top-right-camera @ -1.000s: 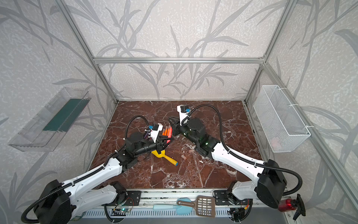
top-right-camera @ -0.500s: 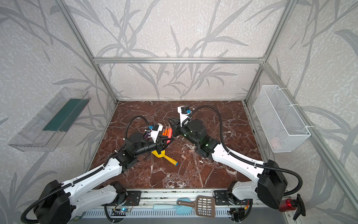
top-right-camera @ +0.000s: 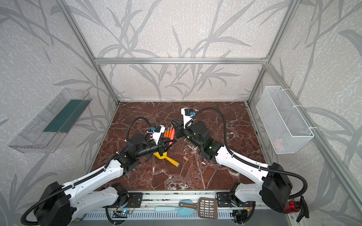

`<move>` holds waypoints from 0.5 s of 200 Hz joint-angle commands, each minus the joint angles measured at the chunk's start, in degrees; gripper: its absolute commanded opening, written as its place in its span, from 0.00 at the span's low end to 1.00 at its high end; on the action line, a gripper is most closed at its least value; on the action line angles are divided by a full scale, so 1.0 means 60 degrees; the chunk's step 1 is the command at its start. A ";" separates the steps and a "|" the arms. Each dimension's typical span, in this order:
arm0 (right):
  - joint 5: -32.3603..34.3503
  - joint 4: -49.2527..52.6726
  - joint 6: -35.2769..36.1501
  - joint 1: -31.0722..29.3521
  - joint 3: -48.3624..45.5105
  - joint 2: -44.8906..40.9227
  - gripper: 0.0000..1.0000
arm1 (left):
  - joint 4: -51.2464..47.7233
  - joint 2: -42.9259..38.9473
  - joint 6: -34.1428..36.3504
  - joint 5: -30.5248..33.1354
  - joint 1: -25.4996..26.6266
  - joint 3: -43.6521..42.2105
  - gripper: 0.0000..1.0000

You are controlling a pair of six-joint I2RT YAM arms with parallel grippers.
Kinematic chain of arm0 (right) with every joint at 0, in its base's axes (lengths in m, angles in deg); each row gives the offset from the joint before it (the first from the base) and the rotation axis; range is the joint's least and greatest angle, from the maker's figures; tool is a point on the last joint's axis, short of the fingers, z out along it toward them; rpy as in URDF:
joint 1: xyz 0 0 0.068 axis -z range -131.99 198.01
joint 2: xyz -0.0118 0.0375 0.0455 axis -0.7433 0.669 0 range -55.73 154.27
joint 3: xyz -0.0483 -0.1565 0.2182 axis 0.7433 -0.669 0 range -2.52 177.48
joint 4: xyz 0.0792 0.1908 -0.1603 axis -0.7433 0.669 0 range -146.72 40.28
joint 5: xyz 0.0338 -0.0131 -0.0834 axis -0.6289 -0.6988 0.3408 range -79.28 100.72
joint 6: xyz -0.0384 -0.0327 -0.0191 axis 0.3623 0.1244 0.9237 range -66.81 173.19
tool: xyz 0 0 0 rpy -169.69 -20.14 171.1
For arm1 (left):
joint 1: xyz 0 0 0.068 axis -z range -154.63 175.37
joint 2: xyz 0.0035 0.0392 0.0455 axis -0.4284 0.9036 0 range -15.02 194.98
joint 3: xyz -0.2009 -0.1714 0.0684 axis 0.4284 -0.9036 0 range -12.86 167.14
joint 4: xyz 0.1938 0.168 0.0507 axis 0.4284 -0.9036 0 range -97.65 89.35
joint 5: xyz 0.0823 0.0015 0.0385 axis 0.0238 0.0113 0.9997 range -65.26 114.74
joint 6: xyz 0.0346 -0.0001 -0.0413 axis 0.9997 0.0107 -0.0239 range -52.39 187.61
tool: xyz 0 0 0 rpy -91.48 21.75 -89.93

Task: Insert the pens into the pen caps
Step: 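Lift the cap with the right gripper and carry it above the pink marker tip, then align the held cap over the marker tip and lower it onto the tip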

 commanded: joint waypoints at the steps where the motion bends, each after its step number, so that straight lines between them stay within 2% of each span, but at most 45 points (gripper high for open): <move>1: 0.0195 -0.0107 0.0072 0.0029 0.0005 -0.0423 0.00 | 0.0235 -0.0136 0.0105 0.0083 0.0006 0.0056 0.00; 100: 0.0078 -0.0414 -0.0448 0.0020 -0.0654 -0.0528 0.00 | 0.0236 -0.0238 0.0112 0.0131 0.0009 0.0012 0.00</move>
